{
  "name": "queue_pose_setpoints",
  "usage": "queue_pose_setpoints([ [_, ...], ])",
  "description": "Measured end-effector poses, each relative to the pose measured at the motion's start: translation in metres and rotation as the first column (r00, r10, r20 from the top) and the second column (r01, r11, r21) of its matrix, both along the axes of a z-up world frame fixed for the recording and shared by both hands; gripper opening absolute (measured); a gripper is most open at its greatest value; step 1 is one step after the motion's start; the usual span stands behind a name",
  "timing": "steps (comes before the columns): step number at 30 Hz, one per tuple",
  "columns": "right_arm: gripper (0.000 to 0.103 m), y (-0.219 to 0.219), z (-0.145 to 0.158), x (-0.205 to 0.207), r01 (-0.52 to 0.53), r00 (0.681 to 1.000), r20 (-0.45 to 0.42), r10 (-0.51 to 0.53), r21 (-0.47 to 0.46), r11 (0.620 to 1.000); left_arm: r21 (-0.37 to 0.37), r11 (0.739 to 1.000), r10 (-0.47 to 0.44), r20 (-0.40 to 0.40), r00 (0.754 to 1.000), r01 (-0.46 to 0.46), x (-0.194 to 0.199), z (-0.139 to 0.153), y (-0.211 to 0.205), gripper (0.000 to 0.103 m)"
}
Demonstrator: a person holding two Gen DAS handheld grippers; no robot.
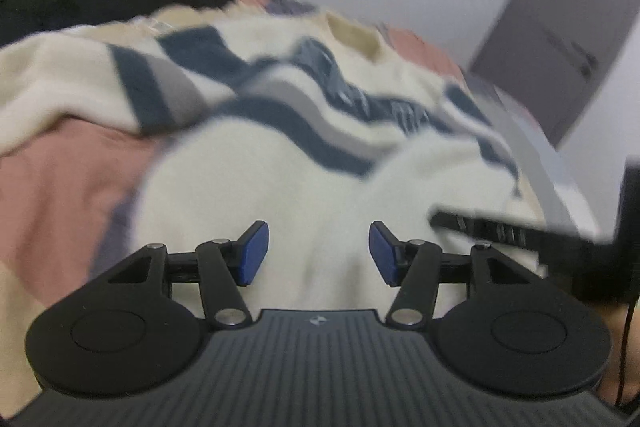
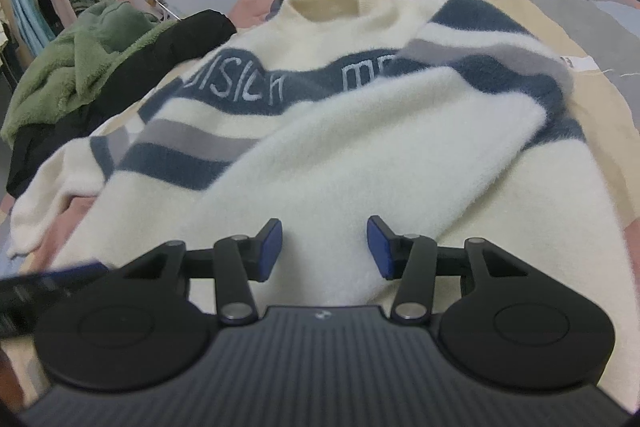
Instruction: Fold large clothes
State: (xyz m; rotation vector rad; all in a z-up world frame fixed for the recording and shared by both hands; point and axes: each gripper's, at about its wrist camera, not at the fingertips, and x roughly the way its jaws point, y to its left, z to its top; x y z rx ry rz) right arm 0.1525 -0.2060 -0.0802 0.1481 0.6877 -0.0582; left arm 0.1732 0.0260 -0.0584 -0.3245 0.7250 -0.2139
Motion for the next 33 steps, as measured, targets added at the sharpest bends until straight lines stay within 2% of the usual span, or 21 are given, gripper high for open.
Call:
queue_pose_setpoints([
  [3, 0.048, 0.003, -0.001, -0.002, -0.002, 1.0, 0.002, 0.002, -0.02, 1.0, -0.029, 0.994, 0.11, 0.021, 0.994, -0.109, -0.001, 0.009, 0.028, 0.062],
  [5, 0.048, 0.004, -0.001, -0.004, -0.003, 1.0, 0.003, 0.003, -0.034, 0.999, -0.058, 0.98, 0.194, 0.031, 0.98, -0.192, -0.001, 0.013, 0.049, 0.062],
  [7, 0.049, 0.005, -0.001, -0.005, -0.004, 1.0, 0.003, 0.004, -0.044, 0.999, -0.09, 0.958, 0.277, 0.03, 0.96, -0.274, -0.002, 0.016, 0.069, 0.064],
  [10, 0.049, 0.006, -0.002, -0.007, -0.006, 1.0, 0.005, 0.006, -0.055, 0.998, -0.138, 0.905, 0.409, 0.012, 0.913, -0.403, -0.003, 0.015, 0.102, 0.068],
  [12, 0.049, 0.007, -0.002, -0.008, -0.006, 1.0, 0.007, 0.007, -0.061, 0.998, -0.162, 0.853, 0.5, -0.019, 0.866, -0.497, -0.005, 0.011, 0.122, 0.077],
  [15, 0.049, 0.007, -0.003, -0.01, -0.009, 1.0, 0.014, 0.01, -0.069, 0.998, -0.175, 0.791, 0.585, -0.066, 0.808, -0.587, -0.003, -0.001, 0.148, 0.078],
  [17, 0.049, 0.007, -0.004, -0.011, -0.01, 1.0, 0.015, 0.011, -0.073, 0.997, -0.202, 0.739, 0.634, -0.114, 0.765, -0.643, -0.004, -0.012, 0.169, 0.078],
  [19, 0.049, 0.008, -0.003, -0.012, -0.01, 1.0, 0.015, 0.011, -0.077, 0.997, -0.276, 0.658, 0.682, -0.178, 0.71, -0.701, -0.007, -0.027, 0.189, 0.078],
  [20, 0.049, 0.009, -0.003, -0.012, -0.011, 1.0, 0.016, 0.012, -0.08, 0.997, -0.326, 0.607, 0.699, -0.217, 0.682, -0.725, -0.008, -0.036, 0.201, 0.078],
  [22, 0.049, 0.01, -0.004, -0.013, -0.015, 1.0, 0.018, 0.017, -0.088, 0.996, -0.399, 0.521, 0.717, -0.274, 0.641, -0.754, -0.008, -0.052, 0.219, 0.078],
  [24, 0.049, 0.01, -0.004, -0.015, -0.017, 1.0, 0.02, 0.019, -0.092, 0.996, -0.475, 0.442, 0.734, -0.295, 0.611, -0.761, -0.01, -0.067, 0.235, 0.078],
  [25, 0.049, 0.01, -0.004, -0.015, -0.017, 1.0, 0.02, 0.019, -0.093, 0.996, -0.506, 0.412, 0.743, -0.295, 0.601, -0.758, -0.01, -0.072, 0.242, 0.078],
  [31, 0.049, 0.01, -0.004, -0.016, -0.021, 1.0, 0.021, 0.023, -0.102, 0.995, -0.617, 0.27, 0.783, -0.306, 0.541, -0.739, -0.005, -0.086, 0.272, 0.078],
  [33, 0.049, 0.01, -0.005, -0.015, -0.021, 1.0, 0.021, 0.023, -0.103, 0.994, -0.639, 0.249, 0.794, -0.295, 0.531, -0.728, -0.001, -0.089, 0.281, 0.077],
])
